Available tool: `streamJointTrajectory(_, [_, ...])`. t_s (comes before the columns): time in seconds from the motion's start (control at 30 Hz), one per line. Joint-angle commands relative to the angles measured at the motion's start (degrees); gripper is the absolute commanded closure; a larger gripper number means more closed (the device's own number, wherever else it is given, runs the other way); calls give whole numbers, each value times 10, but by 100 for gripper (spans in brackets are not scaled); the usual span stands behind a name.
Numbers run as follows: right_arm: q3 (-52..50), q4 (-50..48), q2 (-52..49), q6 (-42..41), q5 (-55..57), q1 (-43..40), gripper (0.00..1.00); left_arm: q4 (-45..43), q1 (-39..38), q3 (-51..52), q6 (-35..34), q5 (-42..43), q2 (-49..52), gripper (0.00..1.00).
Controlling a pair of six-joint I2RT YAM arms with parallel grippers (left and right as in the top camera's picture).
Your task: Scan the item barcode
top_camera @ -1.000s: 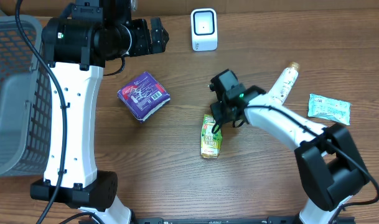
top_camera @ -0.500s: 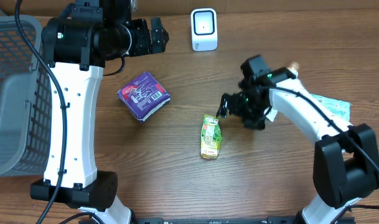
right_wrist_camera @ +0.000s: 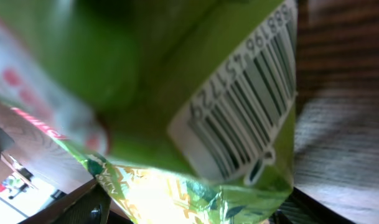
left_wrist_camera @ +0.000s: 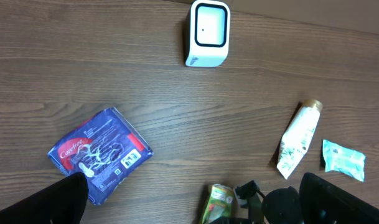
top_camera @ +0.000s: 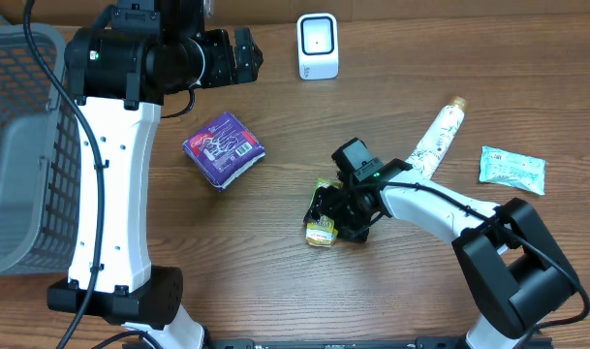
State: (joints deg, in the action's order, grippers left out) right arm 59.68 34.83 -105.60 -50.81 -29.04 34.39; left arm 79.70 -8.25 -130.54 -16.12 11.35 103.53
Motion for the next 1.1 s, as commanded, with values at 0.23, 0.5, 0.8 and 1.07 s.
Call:
streamJointTrajectory(0.23, [-5,-1,10,-22,20,0,73,-2,-3,1,7,1,2,1])
streamJointTrajectory(0.5, [80,135,68,107,171,1,81,-2,-3,1,7,1,2,0])
streamJointTrajectory(0.8, [146,284,39,184,460,35,83,-2,-3,1,7,1,2,0])
streamJointTrajectory(1.07, [146,324,-56,183,529,45,80,-2,-3,1,7,1,2,0])
